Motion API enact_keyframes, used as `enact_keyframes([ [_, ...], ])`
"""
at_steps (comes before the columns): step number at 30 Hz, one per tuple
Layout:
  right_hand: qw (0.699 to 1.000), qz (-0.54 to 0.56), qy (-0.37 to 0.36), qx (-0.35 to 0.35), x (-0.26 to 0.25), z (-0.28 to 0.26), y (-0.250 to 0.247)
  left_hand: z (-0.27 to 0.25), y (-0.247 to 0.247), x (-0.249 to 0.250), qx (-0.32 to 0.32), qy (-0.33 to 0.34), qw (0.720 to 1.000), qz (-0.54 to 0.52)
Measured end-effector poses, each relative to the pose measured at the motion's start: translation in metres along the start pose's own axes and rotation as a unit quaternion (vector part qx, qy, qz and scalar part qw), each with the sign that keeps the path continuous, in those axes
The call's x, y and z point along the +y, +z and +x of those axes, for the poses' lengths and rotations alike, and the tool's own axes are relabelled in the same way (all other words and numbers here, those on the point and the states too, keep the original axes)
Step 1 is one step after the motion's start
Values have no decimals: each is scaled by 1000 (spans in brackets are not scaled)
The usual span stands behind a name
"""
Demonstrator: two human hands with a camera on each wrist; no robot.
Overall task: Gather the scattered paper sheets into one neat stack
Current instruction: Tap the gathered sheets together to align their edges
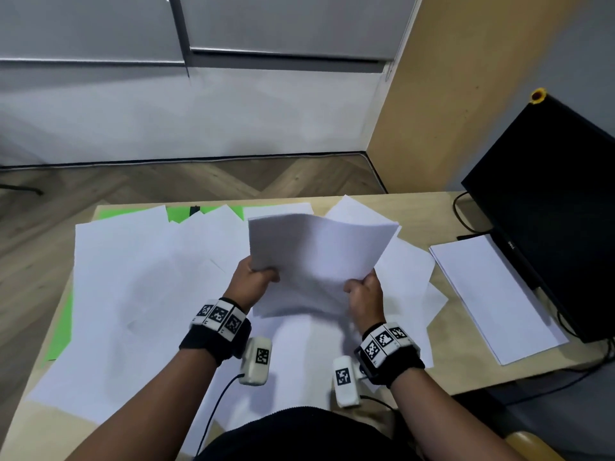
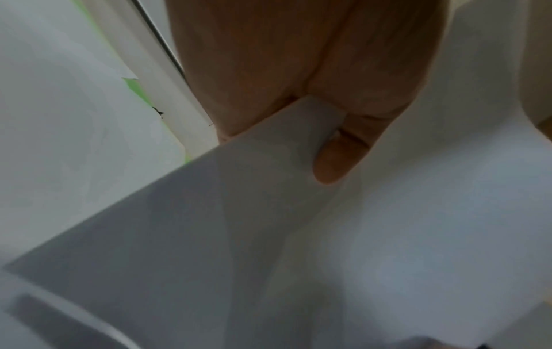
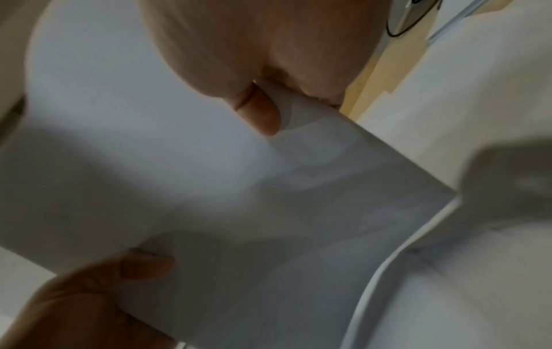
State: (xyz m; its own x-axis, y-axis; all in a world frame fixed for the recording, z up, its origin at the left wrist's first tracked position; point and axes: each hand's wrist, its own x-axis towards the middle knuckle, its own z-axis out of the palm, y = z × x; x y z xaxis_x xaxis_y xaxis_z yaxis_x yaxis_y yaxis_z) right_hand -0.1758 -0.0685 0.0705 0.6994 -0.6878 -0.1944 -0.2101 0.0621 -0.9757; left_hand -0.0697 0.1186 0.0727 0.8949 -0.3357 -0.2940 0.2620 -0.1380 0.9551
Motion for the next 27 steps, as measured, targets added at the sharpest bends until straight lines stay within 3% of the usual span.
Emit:
enact_keyframes([
  [4,999,-54,6,-3,20,3,-5,-12,7,-14,-3,-46,998,32],
  [10,998,-61,8,3,15,3,-8,-17,7,-24,18,-26,999,35],
  [15,979,-168,95,-72,25,5,-26,-18,15,-45,14,-60,996,63],
  [19,990,-106,87,-34,14,0,-51,-21,33,-40,-9,-52,997,60],
  [24,984,15,175,-34,41,1,-83,-30,65,-51,-66,-95,992,53],
  [27,978,-70,183,-69,55,5,-109,-31,90,-66,-91,-136,983,81],
])
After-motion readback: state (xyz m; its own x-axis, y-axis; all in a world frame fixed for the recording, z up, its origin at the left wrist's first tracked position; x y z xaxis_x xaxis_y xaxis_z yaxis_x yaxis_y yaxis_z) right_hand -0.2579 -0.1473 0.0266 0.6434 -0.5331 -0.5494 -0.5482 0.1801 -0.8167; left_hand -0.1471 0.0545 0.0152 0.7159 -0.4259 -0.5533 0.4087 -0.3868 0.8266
